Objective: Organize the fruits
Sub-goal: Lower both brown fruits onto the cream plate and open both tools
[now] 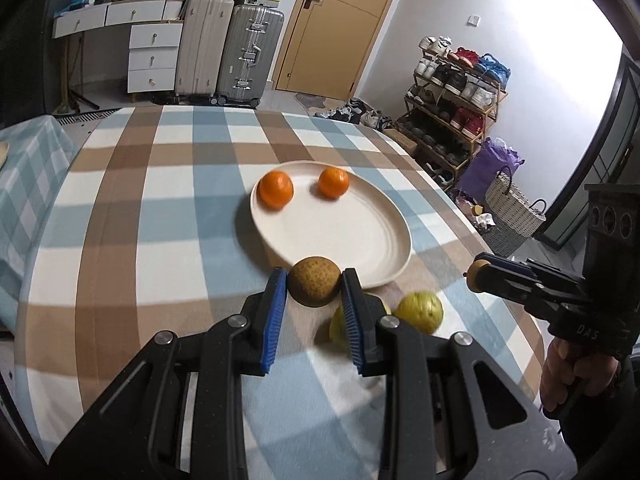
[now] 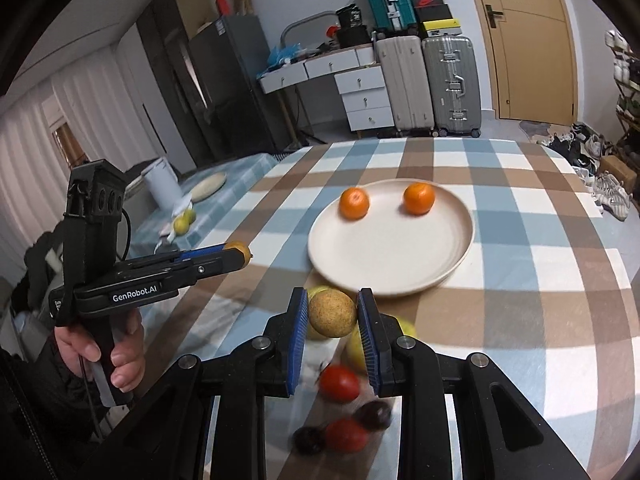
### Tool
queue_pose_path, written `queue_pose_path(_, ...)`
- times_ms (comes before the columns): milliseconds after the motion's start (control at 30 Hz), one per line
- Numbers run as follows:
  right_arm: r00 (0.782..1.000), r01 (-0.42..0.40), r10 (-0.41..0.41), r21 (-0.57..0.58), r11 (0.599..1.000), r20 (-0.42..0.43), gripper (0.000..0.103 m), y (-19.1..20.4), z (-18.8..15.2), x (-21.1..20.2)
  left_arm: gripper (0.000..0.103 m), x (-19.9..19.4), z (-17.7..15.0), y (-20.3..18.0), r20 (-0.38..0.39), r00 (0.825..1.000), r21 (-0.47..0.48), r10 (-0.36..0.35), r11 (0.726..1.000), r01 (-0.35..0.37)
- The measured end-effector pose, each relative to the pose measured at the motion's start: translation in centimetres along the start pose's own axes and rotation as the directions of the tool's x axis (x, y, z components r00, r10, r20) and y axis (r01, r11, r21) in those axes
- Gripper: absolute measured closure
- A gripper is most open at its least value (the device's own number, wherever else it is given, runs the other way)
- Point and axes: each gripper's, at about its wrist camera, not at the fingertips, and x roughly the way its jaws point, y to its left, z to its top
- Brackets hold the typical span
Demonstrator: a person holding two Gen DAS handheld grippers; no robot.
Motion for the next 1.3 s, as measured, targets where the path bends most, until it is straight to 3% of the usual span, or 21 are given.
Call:
queue_pose_path(200,1.0,-0.003,0.003,-0.004,1.0,0.024,0.077,-1.3,2.5,0.4,0.078,2.4,2.2,-0.6,-0.02,1.0,0.0,0.017,1.0,-0.017)
queue_pose_path(433,0.998,-0.004,0.005,-0.02,1.0,0.058,0.077,-2.0,7.8,2.8,0.078,5.4,4.4,-0.2,-0.037,0.999,-0.008,0.019,1.0,-0.02)
queue_pose_path(667,0.999,-0.031,0.032,-0.014,0.999,0.017,0.077,-2.5,11.2,7.5,0.078,8.4,5.4,1.1,-0.063,0.998,-0.024,0.015,1.0,-0.017)
queue_pose_path(1067,0.995,-0.019,0.021,0.03,0.999,-0.093,0.077,-4.9,12.6,15.6,0.078,12.2,6.0,3.1,-0.088,0.996,-0.028,0.009,1.0,-0.012)
queue_pose_path(1300,0.987,0.05,-0.044,0.04,0.998,-0.154,0.077,-6.1,12.7,19.4,0.078,13.6,6.0,3.5,-0.102,0.995,-0.006,0.002,1.0,-0.003)
